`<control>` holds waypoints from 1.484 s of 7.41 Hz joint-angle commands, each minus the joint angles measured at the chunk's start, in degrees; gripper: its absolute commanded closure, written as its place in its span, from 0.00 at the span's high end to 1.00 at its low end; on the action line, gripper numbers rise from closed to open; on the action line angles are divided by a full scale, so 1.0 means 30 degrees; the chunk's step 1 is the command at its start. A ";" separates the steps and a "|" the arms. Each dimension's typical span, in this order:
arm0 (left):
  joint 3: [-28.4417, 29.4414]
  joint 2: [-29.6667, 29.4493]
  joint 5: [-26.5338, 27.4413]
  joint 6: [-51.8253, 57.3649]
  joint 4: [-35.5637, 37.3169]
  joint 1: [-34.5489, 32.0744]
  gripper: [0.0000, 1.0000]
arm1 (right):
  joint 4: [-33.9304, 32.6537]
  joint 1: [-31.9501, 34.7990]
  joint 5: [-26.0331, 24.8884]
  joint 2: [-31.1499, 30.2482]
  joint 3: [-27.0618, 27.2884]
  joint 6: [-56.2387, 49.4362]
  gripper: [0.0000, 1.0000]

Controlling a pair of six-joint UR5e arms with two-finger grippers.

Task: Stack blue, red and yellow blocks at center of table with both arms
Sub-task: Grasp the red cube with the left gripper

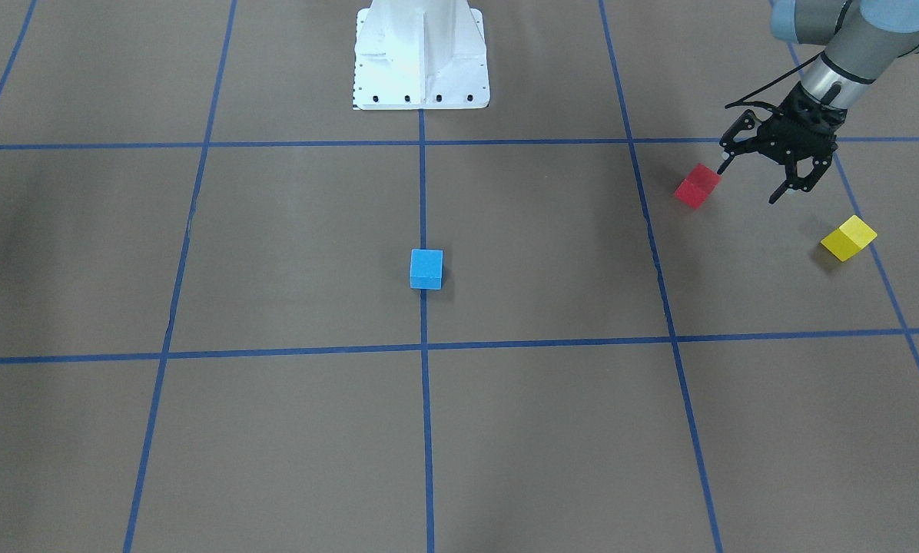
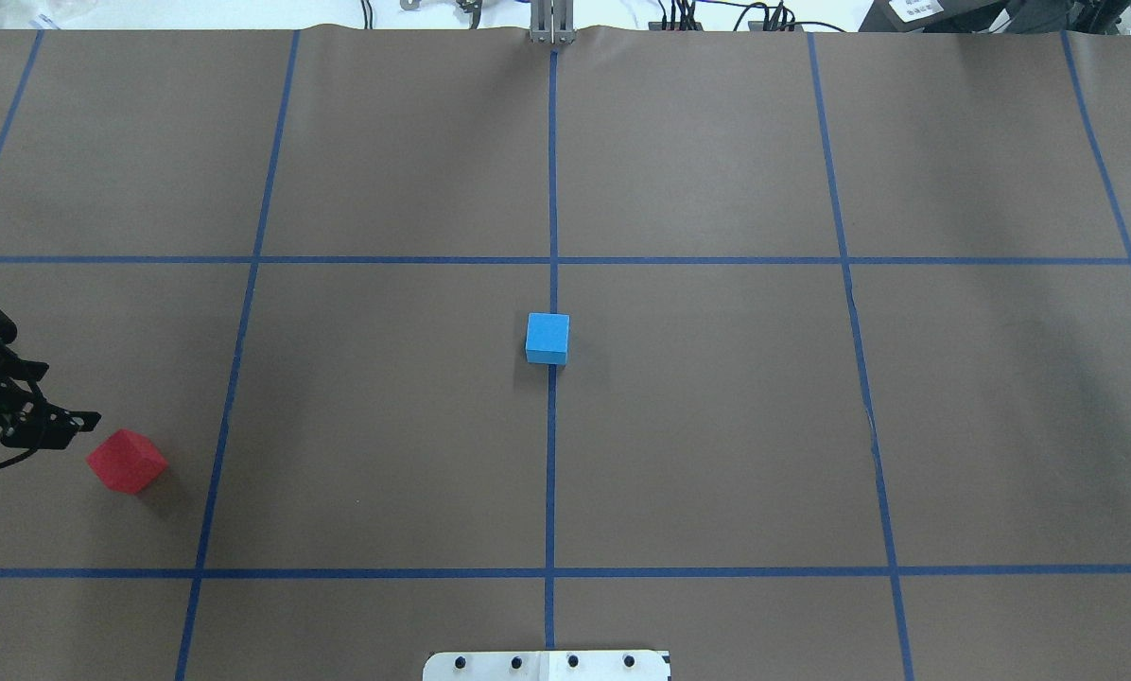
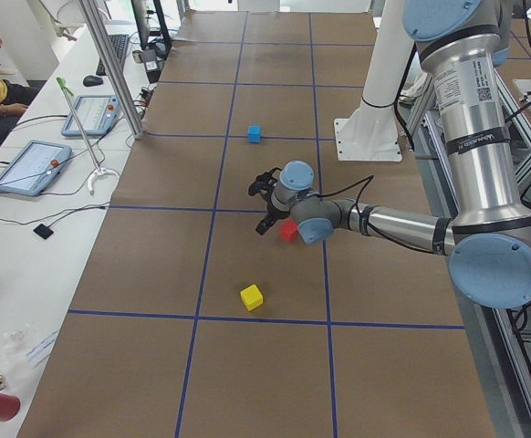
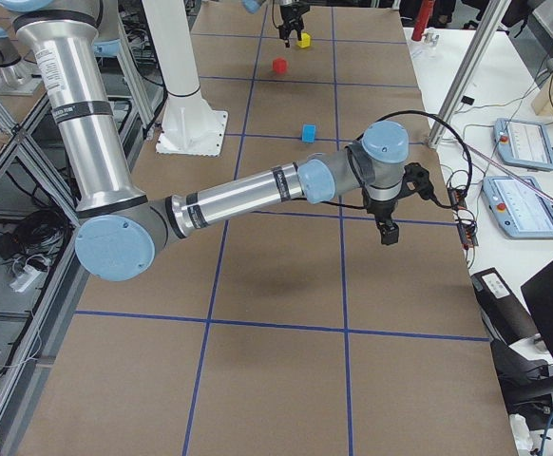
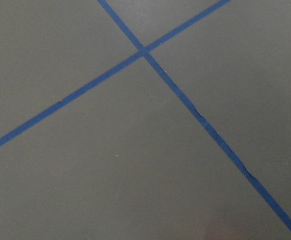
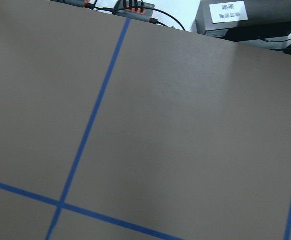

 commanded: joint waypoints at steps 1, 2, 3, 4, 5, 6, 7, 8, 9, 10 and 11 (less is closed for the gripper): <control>0.0030 0.0266 0.1439 -0.0690 -0.0403 0.2064 1.00 | 0.0044 0.0113 -0.0009 -0.0200 0.0006 -0.0176 1.00; 0.0059 0.0237 0.1440 -0.0690 -0.0374 0.2387 1.00 | 0.0045 0.0113 -0.0039 -0.0200 0.0006 -0.0176 1.00; 0.0233 0.0237 0.1440 -0.0690 -0.0374 0.2593 0.99 | 0.0045 0.0113 -0.0039 -0.0229 0.0006 -0.0176 1.00; 0.0496 0.0208 0.1440 -0.0690 -0.0374 0.2682 0.99 | 0.0074 0.0113 -0.0039 -0.0288 0.0006 -0.0147 1.00; 0.0760 0.0120 0.1411 -0.0690 -0.0374 0.2973 0.99 | 0.0074 0.0113 -0.0097 -0.0288 0.0006 -0.0175 1.00; 0.0878 0.0033 0.1411 -0.0690 -0.0374 0.3092 0.99 | 0.0074 0.0113 -0.0069 -0.0288 0.0006 -0.0176 1.00; 0.0909 -0.0026 0.1411 -0.0719 -0.0374 0.3180 0.86 | 0.0074 0.0113 -0.0155 -0.0288 0.0006 -0.0176 1.00; 0.0909 -0.0056 0.1411 -0.0778 -0.0374 0.3210 0.56 | 0.0074 0.0113 -0.0156 -0.0317 0.0006 -0.0176 1.00; 0.0909 -0.0201 0.1382 -0.0778 -0.0403 0.3210 0.18 | 0.0074 0.0113 -0.0185 -0.0317 0.0006 -0.0176 1.00; 0.0851 -0.0493 0.1381 -0.0865 -0.0432 0.3210 0.00 | 0.0074 0.0113 -0.0185 -0.0317 -0.0023 -0.0176 1.00; 0.0531 -0.0960 0.1207 -0.1765 -0.0404 0.3181 0.00 | 0.0074 0.0113 -0.0185 -0.0376 -0.0023 -0.0176 1.00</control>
